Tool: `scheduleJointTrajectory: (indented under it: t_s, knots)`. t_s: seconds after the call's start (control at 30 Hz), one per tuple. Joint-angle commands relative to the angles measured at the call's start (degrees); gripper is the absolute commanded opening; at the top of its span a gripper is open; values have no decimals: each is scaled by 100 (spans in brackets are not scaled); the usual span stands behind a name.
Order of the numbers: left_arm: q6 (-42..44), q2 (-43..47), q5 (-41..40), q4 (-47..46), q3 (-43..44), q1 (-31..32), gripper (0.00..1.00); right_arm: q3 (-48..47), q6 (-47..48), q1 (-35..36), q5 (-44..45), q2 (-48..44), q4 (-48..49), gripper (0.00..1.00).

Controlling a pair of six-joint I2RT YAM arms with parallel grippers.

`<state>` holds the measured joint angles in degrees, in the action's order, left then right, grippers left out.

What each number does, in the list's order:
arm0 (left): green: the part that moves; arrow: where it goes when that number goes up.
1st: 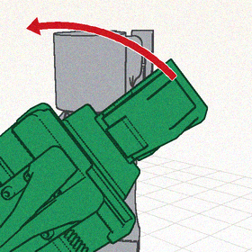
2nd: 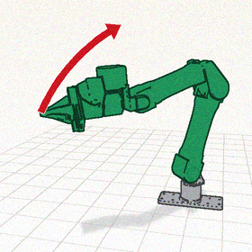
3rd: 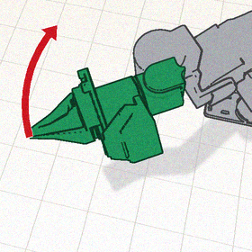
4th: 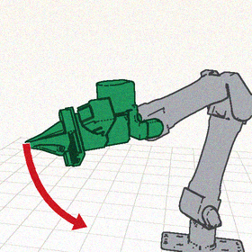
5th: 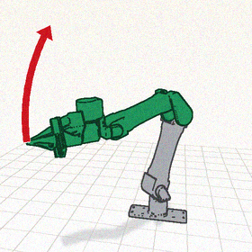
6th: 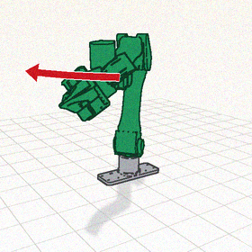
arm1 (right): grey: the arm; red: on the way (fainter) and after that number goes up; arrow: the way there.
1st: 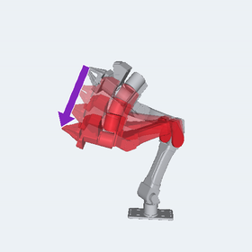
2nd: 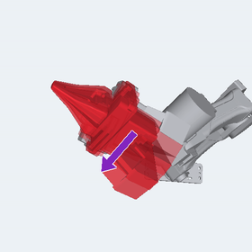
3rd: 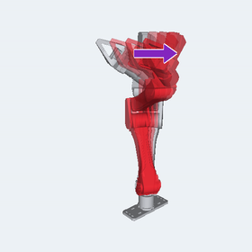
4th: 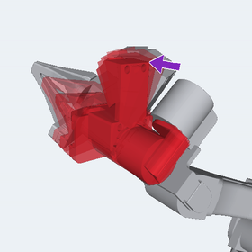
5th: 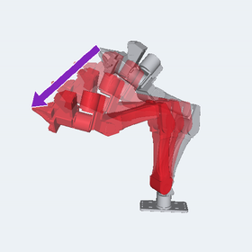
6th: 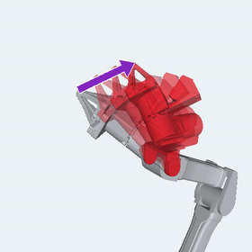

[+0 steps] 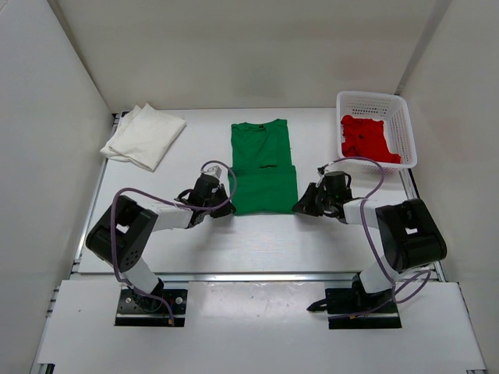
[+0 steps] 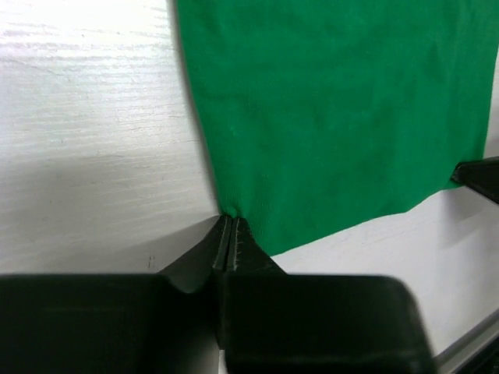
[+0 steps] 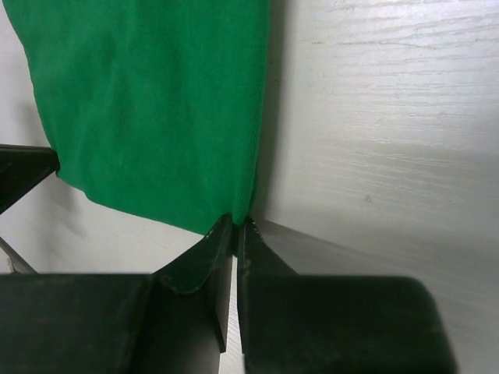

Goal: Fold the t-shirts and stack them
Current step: Grab one side of the 2/3 rectangular tshirt with both arms, then fold the long partially folded tshirt into a neat square

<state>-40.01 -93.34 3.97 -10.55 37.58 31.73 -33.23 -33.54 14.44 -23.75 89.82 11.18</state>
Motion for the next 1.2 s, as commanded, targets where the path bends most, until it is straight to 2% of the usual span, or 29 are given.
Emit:
scheduleJointTrajectory:
  t_s: [0.0,0.17,0.27,0.43,0.47,0.53,0.6,0.7,0.77,0.83,0.9,0.97,1.1,1.17]
  knots:
    - [-60,52,96,131,-66,18,1,114,-12,129,124,-236,34,0]
    - [142,911,-186,544,-488,106,0,676,-12,436,440,-1088,-343,0]
    - [169,1710,-299,1035,-1111,333,0,1317,-161,893,765,-2070,-721,0]
    - [-295,3503,-388,2160,-1867,1168,0,1908,-933,2324,1530,-3714,-1996,0]
    - [-427,3690,-388,2275,-1912,1221,0,1917,-1013,2379,1644,-3996,-2249,0]
    - [-429,4252,-344,2609,-1616,1083,0,1393,-910,2319,1724,-4208,-2637,0]
    - [-167,4263,-335,2820,-775,872,0,805,-577,2030,1672,-4088,-2874,0]
    - [168,3640,-64,2848,351,381,0,-199,31,1283,1208,-3587,-2867,0]
    - [178,2931,672,2437,809,-51,0,-1015,373,896,1126,-2860,-2832,0]
    - [257,2333,458,2277,1320,-315,0,-1577,549,554,804,-2182,-2753,0]
    - [318,1655,447,2188,1934,-569,0,-2081,690,429,880,-1392,-2631,0]
    - [310,925,701,2048,2426,-816,0,-2939,787,183,653,-638,-2630,0]
    - [380,-341,386,2109,3568,-1063,0,-4277,857,-221,144,1032,-2621,0]
    - [354,-1025,411,2196,4036,-1282,0,-5267,962,-257,160,1677,-2901,0]
